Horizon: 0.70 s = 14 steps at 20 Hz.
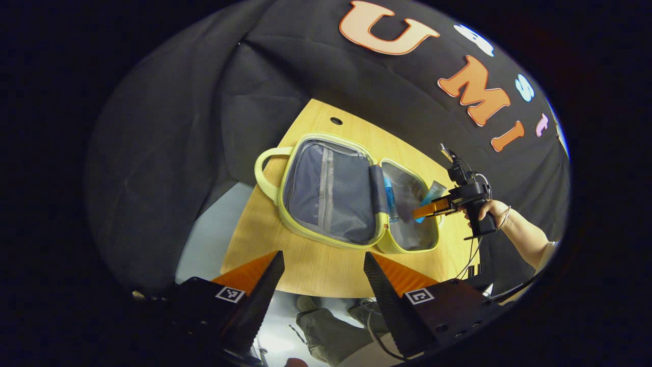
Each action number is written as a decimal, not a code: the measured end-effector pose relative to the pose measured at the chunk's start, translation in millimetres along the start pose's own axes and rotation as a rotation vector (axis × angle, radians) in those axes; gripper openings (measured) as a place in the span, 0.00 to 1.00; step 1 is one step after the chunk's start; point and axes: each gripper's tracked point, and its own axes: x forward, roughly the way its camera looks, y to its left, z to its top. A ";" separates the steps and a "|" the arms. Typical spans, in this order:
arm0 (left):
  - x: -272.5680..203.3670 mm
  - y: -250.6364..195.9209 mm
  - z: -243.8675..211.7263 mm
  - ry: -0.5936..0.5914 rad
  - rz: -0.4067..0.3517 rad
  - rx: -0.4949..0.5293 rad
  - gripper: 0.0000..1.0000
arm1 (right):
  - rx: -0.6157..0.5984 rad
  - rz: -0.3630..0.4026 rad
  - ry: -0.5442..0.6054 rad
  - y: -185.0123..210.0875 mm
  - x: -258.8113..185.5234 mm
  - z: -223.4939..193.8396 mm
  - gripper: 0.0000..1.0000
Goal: First open the suitcase, pack the skin care products into it, and then close the suitcase.
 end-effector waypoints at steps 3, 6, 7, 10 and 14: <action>5.8 8.3 5.6 -0.002 0.012 -0.014 0.98 | -0.023 0.016 -0.021 4.1 -5.3 3.8 0.47; 14.9 16.0 13.3 -0.006 0.022 -0.030 0.98 | -0.064 0.026 -0.087 7.0 -24.8 4.5 0.86; 17.0 19.9 18.3 -0.010 0.029 -0.031 0.98 | -0.066 0.034 -0.114 7.7 -32.4 6.5 0.96; 25.4 28.9 37.3 -0.039 0.034 -0.039 0.98 | -0.071 0.070 -0.226 9.2 -62.0 15.0 0.96; 37.9 37.3 75.8 -0.091 -0.004 -0.085 0.98 | -0.032 0.140 -0.350 11.2 -105.8 13.5 0.96</action>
